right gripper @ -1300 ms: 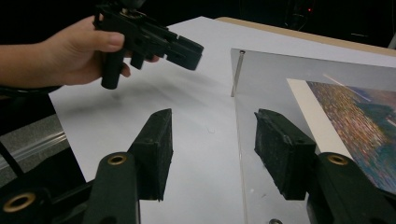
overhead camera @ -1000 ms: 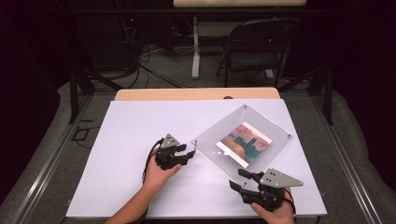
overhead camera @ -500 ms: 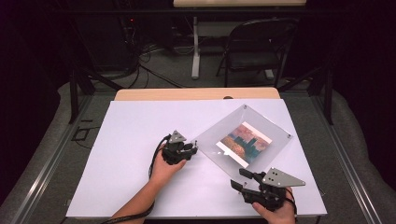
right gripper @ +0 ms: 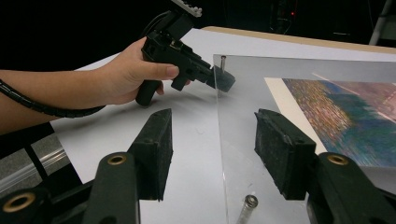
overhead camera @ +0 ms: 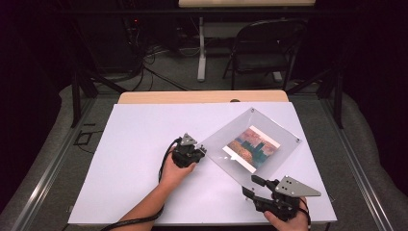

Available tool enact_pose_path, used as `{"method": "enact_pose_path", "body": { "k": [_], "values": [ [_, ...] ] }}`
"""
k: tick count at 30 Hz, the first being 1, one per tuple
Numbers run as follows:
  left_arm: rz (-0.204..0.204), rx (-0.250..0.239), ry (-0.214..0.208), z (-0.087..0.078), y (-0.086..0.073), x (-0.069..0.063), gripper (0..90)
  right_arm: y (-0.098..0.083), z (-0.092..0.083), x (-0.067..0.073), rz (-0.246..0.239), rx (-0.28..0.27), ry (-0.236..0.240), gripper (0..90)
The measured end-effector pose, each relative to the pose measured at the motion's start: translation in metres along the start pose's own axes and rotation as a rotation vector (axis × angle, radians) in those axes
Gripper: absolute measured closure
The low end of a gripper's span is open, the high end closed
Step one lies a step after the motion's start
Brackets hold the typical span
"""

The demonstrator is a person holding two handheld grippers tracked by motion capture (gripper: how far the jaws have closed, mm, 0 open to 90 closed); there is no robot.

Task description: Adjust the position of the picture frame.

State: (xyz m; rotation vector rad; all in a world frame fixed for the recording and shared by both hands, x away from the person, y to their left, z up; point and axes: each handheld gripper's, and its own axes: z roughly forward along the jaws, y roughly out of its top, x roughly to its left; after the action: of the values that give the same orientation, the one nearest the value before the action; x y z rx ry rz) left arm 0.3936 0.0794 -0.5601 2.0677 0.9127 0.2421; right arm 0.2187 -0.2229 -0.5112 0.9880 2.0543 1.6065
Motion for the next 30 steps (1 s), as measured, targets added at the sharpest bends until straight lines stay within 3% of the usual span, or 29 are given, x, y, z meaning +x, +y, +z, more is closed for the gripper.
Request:
{"method": "enact_pose_path", "body": {
  "k": [14, 21, 30],
  "values": [
    [-0.036, 0.008, -0.048, -0.006, 0.011, 0.005, 82.4, -0.003, -0.004, 0.002, 0.014, 0.020, 0.022, 51.2],
    [-0.050, 0.013, -0.068, -0.016, 0.030, 0.004, 82.1, -0.003, -0.002, 0.004, 0.024, 0.036, 0.046, 54.1],
    [-0.051, 0.054, -0.053, -0.020, 0.051, 0.006, 82.0, -0.003, -0.003, 0.007, 0.024, 0.027, 0.068, 55.0]
  ]
}}
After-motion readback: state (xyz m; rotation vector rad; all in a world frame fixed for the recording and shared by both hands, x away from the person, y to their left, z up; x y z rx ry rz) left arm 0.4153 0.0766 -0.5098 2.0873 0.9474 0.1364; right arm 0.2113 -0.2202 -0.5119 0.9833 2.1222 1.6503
